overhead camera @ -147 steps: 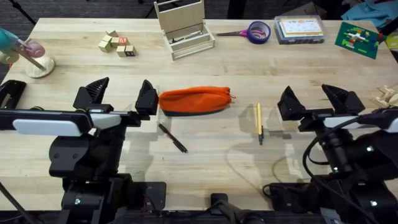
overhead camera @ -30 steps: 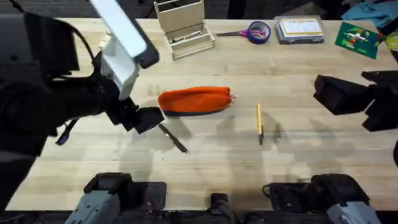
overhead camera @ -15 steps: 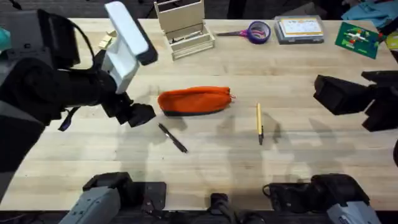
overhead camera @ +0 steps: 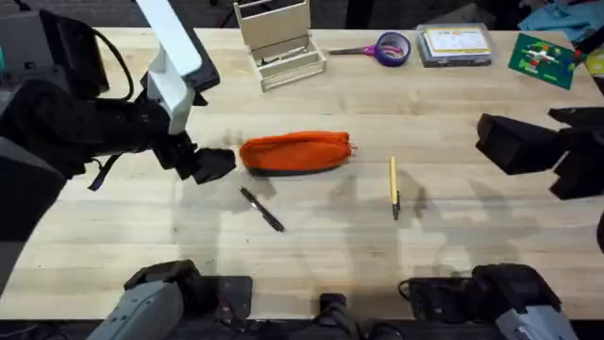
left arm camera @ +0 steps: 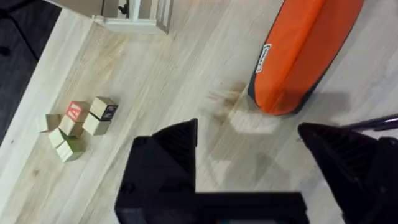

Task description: Unzip the bag, pick up the pens from the table one at a time and place them inside, then zip the bag closed.

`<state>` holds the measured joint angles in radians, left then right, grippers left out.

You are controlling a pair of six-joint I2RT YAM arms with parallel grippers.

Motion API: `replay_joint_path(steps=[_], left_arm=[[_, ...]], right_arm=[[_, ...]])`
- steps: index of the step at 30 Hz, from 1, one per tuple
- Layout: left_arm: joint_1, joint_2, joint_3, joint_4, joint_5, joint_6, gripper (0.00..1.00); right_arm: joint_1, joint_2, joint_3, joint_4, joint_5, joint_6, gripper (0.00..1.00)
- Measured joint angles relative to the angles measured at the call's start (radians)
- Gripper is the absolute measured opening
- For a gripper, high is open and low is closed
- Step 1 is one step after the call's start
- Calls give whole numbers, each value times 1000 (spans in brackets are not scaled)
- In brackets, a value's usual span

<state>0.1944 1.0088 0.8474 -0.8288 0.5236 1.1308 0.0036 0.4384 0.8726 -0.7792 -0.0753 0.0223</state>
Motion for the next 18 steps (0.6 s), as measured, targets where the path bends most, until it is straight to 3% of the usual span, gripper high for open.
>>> replay_joint_path(steps=[9, 18], left_arm=[[0, 0, 0, 2, -22, 7, 993], [0, 28, 0, 2, 85, 145, 993]], right_arm=[[0, 0, 0, 0, 0, 0, 998], [0, 0, 0, 0, 0, 0, 998]])
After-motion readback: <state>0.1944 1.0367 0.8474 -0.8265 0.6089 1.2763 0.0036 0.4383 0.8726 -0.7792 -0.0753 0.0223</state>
